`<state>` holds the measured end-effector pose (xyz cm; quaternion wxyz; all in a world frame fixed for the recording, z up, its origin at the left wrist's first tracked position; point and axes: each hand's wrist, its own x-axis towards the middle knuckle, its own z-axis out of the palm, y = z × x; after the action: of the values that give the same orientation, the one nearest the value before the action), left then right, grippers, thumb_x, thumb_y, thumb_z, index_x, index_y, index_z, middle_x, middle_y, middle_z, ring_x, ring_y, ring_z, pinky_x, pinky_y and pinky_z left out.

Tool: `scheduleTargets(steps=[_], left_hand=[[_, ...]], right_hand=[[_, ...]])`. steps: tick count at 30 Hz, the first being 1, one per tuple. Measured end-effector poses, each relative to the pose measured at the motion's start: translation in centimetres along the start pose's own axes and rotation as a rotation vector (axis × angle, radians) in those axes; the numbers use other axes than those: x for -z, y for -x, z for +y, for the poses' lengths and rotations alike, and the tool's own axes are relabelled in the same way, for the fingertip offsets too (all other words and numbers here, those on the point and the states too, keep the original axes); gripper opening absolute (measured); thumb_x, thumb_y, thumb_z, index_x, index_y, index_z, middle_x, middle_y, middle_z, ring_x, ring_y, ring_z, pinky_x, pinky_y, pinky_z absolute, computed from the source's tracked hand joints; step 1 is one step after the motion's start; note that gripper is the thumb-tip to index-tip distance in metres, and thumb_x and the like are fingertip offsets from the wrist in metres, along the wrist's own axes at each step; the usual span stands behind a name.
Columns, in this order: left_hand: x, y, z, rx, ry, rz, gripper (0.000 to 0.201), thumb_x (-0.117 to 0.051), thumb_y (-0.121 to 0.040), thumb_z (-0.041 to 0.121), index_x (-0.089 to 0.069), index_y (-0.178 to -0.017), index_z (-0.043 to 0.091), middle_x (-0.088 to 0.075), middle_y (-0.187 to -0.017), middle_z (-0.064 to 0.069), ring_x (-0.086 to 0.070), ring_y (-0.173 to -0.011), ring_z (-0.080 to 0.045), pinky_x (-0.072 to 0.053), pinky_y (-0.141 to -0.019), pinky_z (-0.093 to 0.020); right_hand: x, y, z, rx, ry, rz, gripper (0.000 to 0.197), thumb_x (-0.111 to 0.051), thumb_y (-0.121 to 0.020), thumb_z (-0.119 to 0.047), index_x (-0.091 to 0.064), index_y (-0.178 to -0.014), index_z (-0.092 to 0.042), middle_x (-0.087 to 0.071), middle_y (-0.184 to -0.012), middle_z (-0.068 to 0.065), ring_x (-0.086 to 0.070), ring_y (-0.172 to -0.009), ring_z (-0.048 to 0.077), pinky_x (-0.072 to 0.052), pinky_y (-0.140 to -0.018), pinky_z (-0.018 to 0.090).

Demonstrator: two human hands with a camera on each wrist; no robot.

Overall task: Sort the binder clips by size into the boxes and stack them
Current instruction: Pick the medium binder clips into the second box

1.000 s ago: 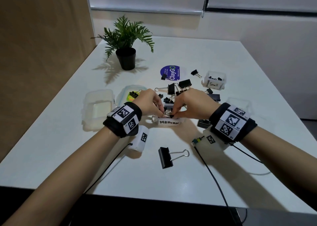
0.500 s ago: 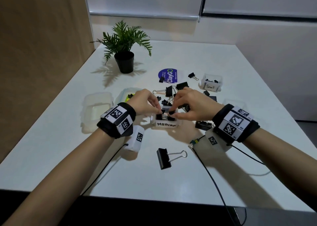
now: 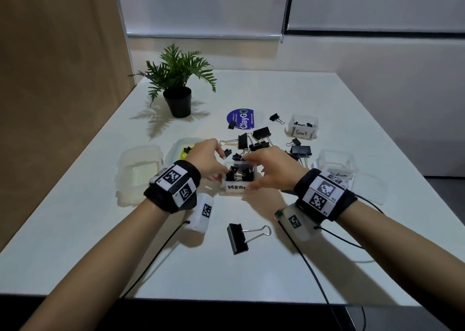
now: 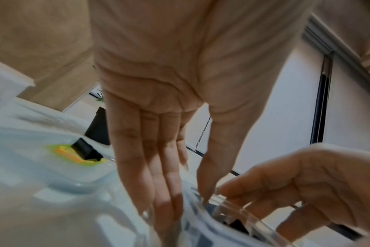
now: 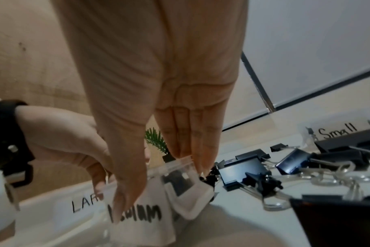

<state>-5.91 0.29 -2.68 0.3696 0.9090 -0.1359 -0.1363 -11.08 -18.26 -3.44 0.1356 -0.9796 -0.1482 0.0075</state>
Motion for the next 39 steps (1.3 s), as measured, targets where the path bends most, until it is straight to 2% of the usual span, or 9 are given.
scheduleTargets(steps=[4,8,11,15,20,22,26,34,39], left_hand=[[0.0,-0.7,1.2,-0.044,0.021,0.027,0.032,-0.075,-0.077,0.004,-0.052,-0.099,0.009,-0.061,-0.073,-0.011,-0.064,-0.062,-0.024,-0.06,-0.067,-0.042],[-0.5,-2.1,3.1,-0.104,0.1,0.046,0.032,-0.076,-0.075,0.004,-0.052,-0.096,0.01,-0.061,-0.073,-0.012,-0.064,-0.064,-0.023,-0.06,-0.063,-0.041],[-1.5,-3.1,5.1,-0.172,0.172,0.049,0.03,-0.076,-0.078,0.007,-0.052,-0.097,0.011,-0.065,-0.075,-0.011,-0.066,-0.069,-0.02,-0.06,-0.061,-0.036],[-3.1,-4.4,7.0,-0.23,0.226,0.039,0.028,-0.072,-0.082,0.017,-0.054,-0.102,0.011,-0.063,-0.076,-0.003,-0.065,-0.08,-0.018,-0.057,-0.058,-0.029],[-5.0,-6.2,7.5,-0.234,0.078,0.001,0.017,-0.071,-0.08,0.014,-0.06,-0.093,0.013,-0.066,-0.079,-0.005,-0.066,-0.082,-0.02,-0.058,-0.077,-0.04],[-5.6,-6.6,7.6,-0.248,0.014,-0.028,0.015,-0.072,-0.081,0.015,-0.061,-0.091,0.014,-0.061,-0.075,0.0,-0.062,-0.078,-0.018,-0.057,-0.077,-0.04],[-7.0,-6.4,8.5,-0.315,-0.026,-0.153,0.012,-0.072,-0.082,0.017,-0.066,-0.092,0.013,-0.069,-0.086,-0.01,-0.068,-0.084,-0.023,-0.058,-0.072,-0.035],[-11.1,-6.8,12.6,-0.596,-0.209,-0.226,0.055,-0.082,-0.071,0.032,-0.059,-0.119,0.017,-0.06,-0.118,-0.002,-0.057,-0.105,-0.017,-0.05,-0.091,-0.035],[-13.2,-7.6,14.0,-0.531,-0.369,-0.251,0.084,-0.084,-0.064,0.044,-0.047,-0.135,0.016,-0.055,-0.131,0.0,-0.053,-0.116,-0.018,-0.047,-0.094,-0.034]], right_hand=[[1.2,0.3,0.7,-0.038,-0.057,0.047,0.067,-0.084,-0.065,-0.043,-0.063,-0.122,-0.014,-0.069,-0.114,0.001,-0.063,-0.104,0.018,-0.05,-0.088,0.032],[3.4,0.9,2.1,-0.084,-0.082,0.094,0.075,-0.083,-0.071,-0.035,-0.052,-0.135,-0.012,-0.061,-0.13,0.003,-0.057,-0.117,0.019,-0.049,-0.092,0.03],[5.2,1.6,4.2,-0.158,-0.131,0.131,0.073,-0.082,-0.073,-0.028,-0.05,-0.137,-0.013,-0.057,-0.133,0.005,-0.056,-0.117,0.021,-0.047,-0.098,0.035],[7.9,2.2,9.0,-0.333,-0.169,0.191,0.073,-0.083,-0.073,-0.022,-0.051,-0.137,-0.009,-0.056,-0.134,0.008,-0.057,-0.117,0.023,-0.044,-0.095,0.026],[9.8,2.9,14.9,-0.56,-0.148,0.199,0.072,-0.084,-0.071,-0.018,-0.053,-0.135,-0.008,-0.056,-0.134,0.007,-0.055,-0.118,0.023,-0.036,-0.091,0.021],[9.9,3.2,16.4,-0.604,-0.15,0.183,0.07,-0.084,-0.07,-0.017,-0.054,-0.133,-0.009,-0.056,-0.135,0.007,-0.054,-0.12,0.023,-0.035,-0.091,0.02],[9.3,3.6,18.4,-0.687,-0.132,0.154,0.067,-0.082,-0.073,-0.015,-0.054,-0.134,-0.009,-0.053,-0.137,0.006,-0.051,-0.125,0.023,-0.037,-0.101,0.026],[7.8,3.8,19.7,-0.762,-0.127,0.058,0.07,-0.082,-0.072,-0.008,-0.054,-0.135,-0.01,-0.055,-0.138,0.006,-0.052,-0.126,0.021,-0.039,-0.101,0.025],[7.6,3.8,19.8,-0.772,-0.11,0.064,0.072,-0.084,-0.069,-0.01,-0.055,-0.135,-0.013,-0.057,-0.136,0.006,-0.052,-0.127,0.022,-0.042,-0.106,0.031]])
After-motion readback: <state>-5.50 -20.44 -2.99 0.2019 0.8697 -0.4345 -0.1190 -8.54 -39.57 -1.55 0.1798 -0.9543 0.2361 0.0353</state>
